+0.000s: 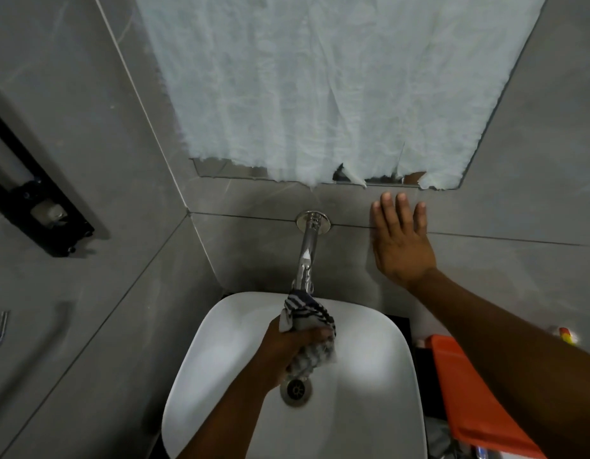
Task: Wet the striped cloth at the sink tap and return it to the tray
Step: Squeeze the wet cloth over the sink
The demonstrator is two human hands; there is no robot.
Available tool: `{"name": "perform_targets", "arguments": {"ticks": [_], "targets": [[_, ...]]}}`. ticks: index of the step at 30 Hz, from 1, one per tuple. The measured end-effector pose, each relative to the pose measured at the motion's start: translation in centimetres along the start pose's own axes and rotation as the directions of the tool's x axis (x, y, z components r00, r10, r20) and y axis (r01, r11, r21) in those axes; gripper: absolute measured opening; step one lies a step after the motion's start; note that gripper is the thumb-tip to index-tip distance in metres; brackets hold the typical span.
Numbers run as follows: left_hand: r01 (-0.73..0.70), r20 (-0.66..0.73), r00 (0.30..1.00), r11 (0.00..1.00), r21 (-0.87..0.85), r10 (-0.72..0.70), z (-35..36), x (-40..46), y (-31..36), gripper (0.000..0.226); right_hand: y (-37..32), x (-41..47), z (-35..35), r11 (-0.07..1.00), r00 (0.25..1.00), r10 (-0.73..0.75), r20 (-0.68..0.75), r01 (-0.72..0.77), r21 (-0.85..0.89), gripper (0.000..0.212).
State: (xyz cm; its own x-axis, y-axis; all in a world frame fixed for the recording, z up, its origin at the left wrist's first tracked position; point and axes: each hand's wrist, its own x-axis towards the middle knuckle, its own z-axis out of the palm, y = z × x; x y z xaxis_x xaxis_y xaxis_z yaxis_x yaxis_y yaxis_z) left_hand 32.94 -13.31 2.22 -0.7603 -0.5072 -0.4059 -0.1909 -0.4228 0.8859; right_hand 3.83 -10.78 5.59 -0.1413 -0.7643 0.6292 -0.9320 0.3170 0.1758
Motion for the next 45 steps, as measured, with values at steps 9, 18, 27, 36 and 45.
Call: {"name": "perform_targets", "arguments": {"ticks": [9,18,27,36,45], "targets": [[-0.102,-0.080,0.993,0.977,-0.189,0.089,-0.2,-1.7,-0.6,0.033,-15.1,-8.3,-6.9,0.279,0.625,0.016,0.781,-0.753,0.597,0.049],[0.288,0.008,0.951,0.877,-0.385,-0.309,-0.3,-2.0,-3.9,0.046,-10.7,-11.5,-7.7,0.059,0.443,0.085,0.893,-0.896,0.439,0.052],[0.089,-0.136,0.989,0.971,0.221,-0.059,12.0,6.9,-1.6,0.044,-0.7,-20.7,-9.0,-0.464,0.091,0.393,0.915,-0.840,0.283,0.026],[-0.366,0.391,0.920,0.293,0.883,-0.028,28.8,23.6,-9.6,0.044,6.5,-30.7,-4.1,-0.877,-0.304,0.327,0.895,-0.451,0.167,0.030],[-0.468,0.451,0.865,-0.031,0.883,-0.218,29.8,29.8,-17.8,0.035,9.5,-32.4,4.2,-0.872,-0.288,0.209,0.935,-0.488,0.045,0.029]]}}
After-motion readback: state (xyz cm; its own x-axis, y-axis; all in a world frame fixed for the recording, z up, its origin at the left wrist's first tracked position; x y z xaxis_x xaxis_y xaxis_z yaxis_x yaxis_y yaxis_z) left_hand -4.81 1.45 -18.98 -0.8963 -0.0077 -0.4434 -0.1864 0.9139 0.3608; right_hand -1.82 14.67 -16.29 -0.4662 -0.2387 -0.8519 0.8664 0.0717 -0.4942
